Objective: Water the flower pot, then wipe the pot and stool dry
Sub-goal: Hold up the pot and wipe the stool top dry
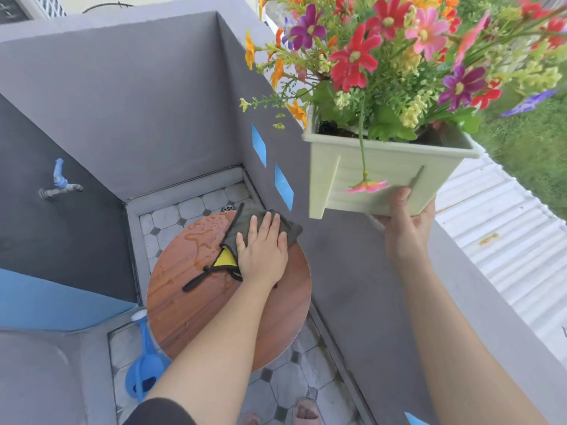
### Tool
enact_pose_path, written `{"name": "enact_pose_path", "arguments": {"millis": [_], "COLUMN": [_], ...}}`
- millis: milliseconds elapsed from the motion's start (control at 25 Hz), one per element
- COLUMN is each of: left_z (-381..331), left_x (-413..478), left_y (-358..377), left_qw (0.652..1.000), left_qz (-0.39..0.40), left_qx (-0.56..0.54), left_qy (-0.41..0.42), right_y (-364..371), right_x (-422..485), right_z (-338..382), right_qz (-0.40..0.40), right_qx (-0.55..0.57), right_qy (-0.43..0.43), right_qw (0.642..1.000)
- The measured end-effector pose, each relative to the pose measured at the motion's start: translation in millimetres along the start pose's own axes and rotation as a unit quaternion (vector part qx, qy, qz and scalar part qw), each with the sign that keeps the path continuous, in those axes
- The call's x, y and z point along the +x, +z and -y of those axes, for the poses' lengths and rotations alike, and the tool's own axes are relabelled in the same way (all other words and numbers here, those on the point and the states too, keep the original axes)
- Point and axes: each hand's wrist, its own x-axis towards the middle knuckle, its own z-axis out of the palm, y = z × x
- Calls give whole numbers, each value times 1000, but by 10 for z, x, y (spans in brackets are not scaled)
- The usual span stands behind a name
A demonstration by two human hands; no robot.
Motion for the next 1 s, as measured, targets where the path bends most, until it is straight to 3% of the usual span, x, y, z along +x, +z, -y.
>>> {"name": "enact_pose_path", "arguments": {"millis": [360, 560, 640, 720, 800, 840, 880, 1000], "left_z": [266, 310, 395, 587, 830, 940, 1028, 1078], "left_x": [154, 166, 166, 160, 155, 136, 133, 140], "left_y": [-125, -274, -428, -549, -567, -550, -504, -371], "left_qw": [967, 959, 975, 993, 979, 965, 960, 990], "left_qz": [-68, -5, -53, -115, -32, 29, 67, 28], "left_qx": [-91, -125, -66, -21, 30, 66, 98, 89], "left_qy": [-229, -254, -207, -32, 199, 253, 253, 105], "right_y": [-8, 8, 1, -1, -8, -8, -6, -4], "right_x": [10, -3, 2, 2, 8, 9, 7, 8], "right_z": [-9, 16, 10, -3, -16, -19, -20, -16], "right_qz": [7, 10, 10, 11, 10, 9, 9, 8], "right_qx": [7, 3, 3, 5, 5, 5, 5, 6], "right_qy": [-6, -4, -4, -4, -6, -7, -10, -11], "right_qw": [1000, 1000, 1000, 1000, 1000, 1000, 1000, 1000]}}
